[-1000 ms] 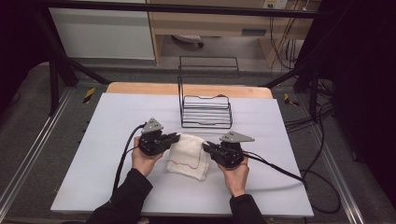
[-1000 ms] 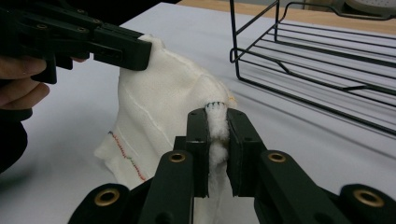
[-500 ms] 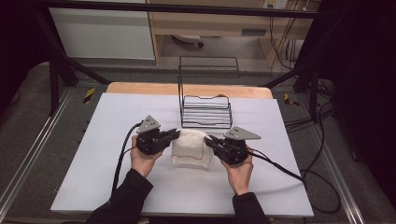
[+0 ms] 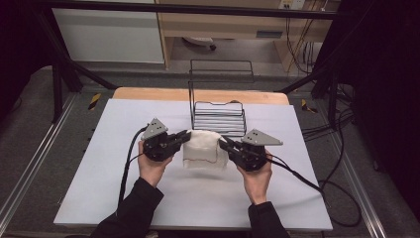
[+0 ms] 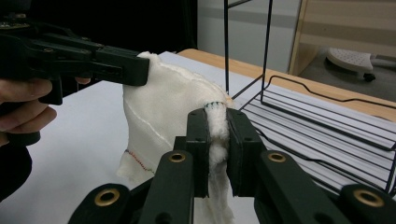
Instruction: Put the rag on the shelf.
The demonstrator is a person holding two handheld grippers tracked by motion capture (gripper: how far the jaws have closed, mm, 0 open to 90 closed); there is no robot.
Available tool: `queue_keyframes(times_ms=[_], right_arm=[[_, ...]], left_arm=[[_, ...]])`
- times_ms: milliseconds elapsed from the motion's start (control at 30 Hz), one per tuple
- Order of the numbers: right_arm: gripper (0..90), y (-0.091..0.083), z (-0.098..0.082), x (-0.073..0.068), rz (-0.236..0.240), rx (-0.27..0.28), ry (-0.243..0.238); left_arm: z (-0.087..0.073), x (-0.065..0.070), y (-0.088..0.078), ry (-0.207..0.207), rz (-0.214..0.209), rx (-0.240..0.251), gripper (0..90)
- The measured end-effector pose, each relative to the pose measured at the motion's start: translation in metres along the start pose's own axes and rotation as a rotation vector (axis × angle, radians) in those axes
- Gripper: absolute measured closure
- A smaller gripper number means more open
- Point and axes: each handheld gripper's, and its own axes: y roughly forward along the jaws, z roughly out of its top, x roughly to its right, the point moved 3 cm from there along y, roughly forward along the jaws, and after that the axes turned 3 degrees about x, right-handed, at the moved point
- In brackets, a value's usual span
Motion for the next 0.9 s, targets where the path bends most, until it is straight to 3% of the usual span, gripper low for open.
queue_keyframes(times_ms=[900], right_arm=[[80.7, -0.015, 0.041, 0.004, -0.029, 0.143, -0.035]], left_arm=[[0.045, 0.01, -0.002, 0.015, 0.015, 0.137, 82.9]])
